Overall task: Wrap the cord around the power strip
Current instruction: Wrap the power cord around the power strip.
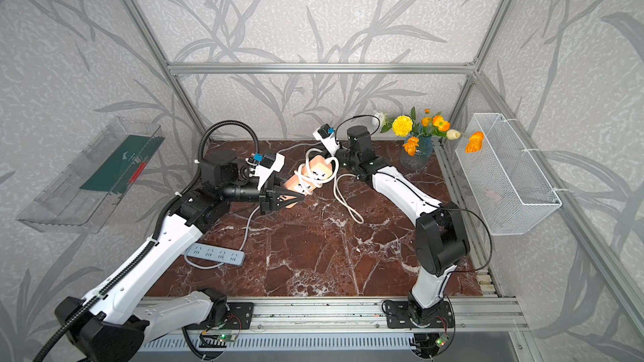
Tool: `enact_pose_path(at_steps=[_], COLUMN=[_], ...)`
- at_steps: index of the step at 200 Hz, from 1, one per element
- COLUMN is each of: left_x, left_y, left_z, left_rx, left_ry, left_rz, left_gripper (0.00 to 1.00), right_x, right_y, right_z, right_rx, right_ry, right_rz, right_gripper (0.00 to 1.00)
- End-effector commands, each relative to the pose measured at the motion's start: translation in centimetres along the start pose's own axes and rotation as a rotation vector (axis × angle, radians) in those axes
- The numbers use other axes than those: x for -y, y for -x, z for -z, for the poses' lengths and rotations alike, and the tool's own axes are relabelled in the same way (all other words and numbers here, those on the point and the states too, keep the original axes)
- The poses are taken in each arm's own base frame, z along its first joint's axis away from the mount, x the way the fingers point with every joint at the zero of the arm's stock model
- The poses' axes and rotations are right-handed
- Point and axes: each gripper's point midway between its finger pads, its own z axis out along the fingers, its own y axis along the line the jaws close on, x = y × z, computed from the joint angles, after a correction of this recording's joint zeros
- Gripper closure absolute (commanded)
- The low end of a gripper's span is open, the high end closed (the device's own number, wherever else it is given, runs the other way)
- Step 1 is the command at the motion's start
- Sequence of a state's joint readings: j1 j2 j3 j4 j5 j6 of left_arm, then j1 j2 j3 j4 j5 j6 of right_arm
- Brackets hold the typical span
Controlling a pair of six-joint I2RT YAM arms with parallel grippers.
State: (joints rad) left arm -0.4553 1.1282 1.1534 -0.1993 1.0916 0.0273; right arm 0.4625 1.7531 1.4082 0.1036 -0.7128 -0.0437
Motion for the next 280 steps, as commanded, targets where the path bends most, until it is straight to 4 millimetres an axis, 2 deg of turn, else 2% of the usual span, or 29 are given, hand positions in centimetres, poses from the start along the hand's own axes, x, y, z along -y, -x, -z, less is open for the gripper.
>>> enact_pose_path(at_steps=[1, 20, 55, 78, 94, 108, 111, 119, 133, 149, 161, 178, 197, 214, 234, 263, 280], left_x=[1.0, 0.0, -2.2, -5.6, -9.2, -11.6, -12.1, -13.3, -15.3, -17.6, -18.9, -20.5, -21.6, -21.6, -20.3, -17.4, -14.0], left_y=[4.2, 4.3, 5.3, 6.3, 6.4, 5.2, 4.7, 3.6, 1.4, -1.4, -3.2, -5.9, -9.3, -12.0, -13.0, -14.6, -14.7], left_z=[0.9, 1.0, 1.9, 3.6, 5.6, 6.4, 6.6, 7.0, 8.3, 10.3, 11.9, 13.6, 13.5, 11.7, 8.5, 4.9, 2.3], left_rx=[0.098, 0.100, 0.130, 0.173, 0.192, 0.153, 0.132, 0.078, -0.021, -0.145, -0.230, -0.346, -0.493, -0.604, -0.637, -0.677, -0.666], left_ry=[0.014, 0.071, 0.194, 0.385, 0.549, 0.648, 0.675, 0.732, 0.845, 0.990, 1.088, 1.172, 1.170, 1.099, 0.963, 0.757, 0.579], left_rz=[-0.140, -0.142, -0.146, -0.123, -0.057, -0.025, -0.018, -0.002, 0.019, 0.035, 0.041, 0.062, 0.099, 0.137, 0.120, 0.116, 0.083], left_gripper=[1.00, 1.00, 1.00, 1.00, 1.00, 1.00, 1.00, 1.00, 1.00, 1.00, 1.00, 1.00, 1.00, 1.00, 1.00, 1.00, 1.00], right_x=[1.0, 1.2, 2.7, 2.1, -0.2, -2.9, -3.6, -4.6, -5.2, -5.6, -6.4, -8.4, -10.9, -12.4, -12.5, -11.3, -8.9], right_y=[0.4, -1.9, -8.4, -12.6, -14.8, -16.8, -16.1, -16.4, -16.6, -15.5, -14.0, -10.7, -6.2, -1.8, 2.8, 8.5, 10.9], right_z=[-0.2, -0.6, -0.7, -0.5, -1.1, -1.9, -1.7, -1.5, -0.5, 1.3, 2.7, 4.5, 6.2, 7.4, 8.1, 7.7, 7.7], right_rx=[0.100, 0.089, 0.026, -0.025, -0.106, -0.201, -0.196, -0.223, -0.257, -0.280, -0.294, -0.299, -0.245, -0.160, -0.085, 0.022, 0.070], right_ry=[-0.040, -0.095, -0.227, -0.274, -0.265, -0.243, -0.238, -0.230, -0.243, -0.265, -0.264, -0.270, -0.259, -0.251, -0.293, -0.343, -0.358], right_rz=[-0.102, -0.133, -0.207, -0.245, -0.198, -0.121, -0.093, -0.061, -0.019, 0.054, 0.129, 0.302, 0.444, 0.509, 0.580, 0.639, 0.612], right_gripper=[0.57, 0.51, 0.47, 0.47, 0.57, 0.74, 0.77, 0.84, 0.91, 0.95, 0.97, 0.99, 1.00, 1.00, 1.00, 1.00, 1.00])
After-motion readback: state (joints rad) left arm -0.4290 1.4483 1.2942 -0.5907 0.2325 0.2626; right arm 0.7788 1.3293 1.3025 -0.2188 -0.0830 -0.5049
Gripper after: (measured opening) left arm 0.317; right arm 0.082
